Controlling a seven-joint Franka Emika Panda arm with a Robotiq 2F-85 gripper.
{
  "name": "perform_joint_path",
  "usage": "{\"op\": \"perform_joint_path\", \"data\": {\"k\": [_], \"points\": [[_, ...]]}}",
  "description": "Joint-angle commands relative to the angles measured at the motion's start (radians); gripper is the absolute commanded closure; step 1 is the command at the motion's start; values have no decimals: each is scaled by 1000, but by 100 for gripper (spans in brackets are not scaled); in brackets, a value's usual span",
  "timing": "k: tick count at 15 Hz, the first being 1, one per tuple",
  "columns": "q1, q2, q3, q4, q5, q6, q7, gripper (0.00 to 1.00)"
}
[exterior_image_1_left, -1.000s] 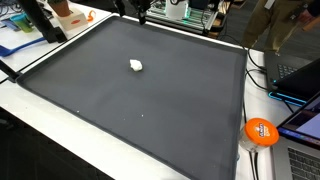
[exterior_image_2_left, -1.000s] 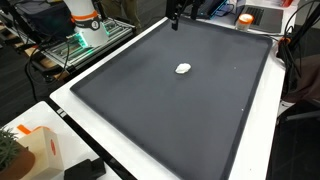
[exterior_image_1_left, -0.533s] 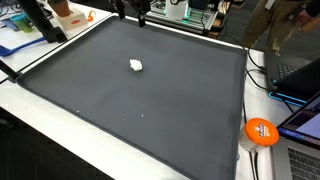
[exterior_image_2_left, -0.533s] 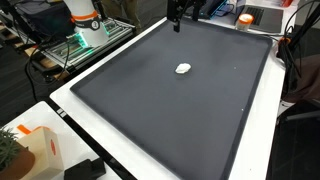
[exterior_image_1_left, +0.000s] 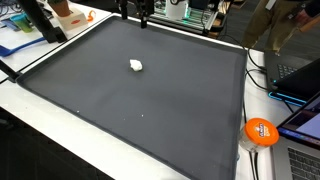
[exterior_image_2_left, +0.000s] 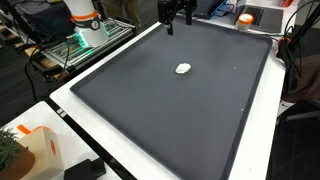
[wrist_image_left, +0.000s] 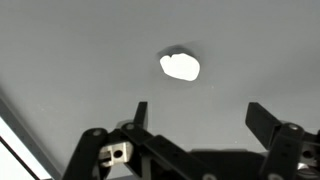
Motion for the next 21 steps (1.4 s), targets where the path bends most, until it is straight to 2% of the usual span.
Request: {"op": "perform_joint_path", "data": {"k": [1,4,5,6,11,18,21], "points": [[-16,-9,16,-17,-7,26,14,0],[-19,-24,18,-33,-9,38,22,0],[-18,-11,20,-34,-13,73,12,0],[-25,-4,21,-35,-58,84,54,0],[-34,7,15,-83,-125,195,81,0],[-58,36,-13,-187,-362,459,203,0],[-72,45,-43,-213,-515,602,343,0]]}}
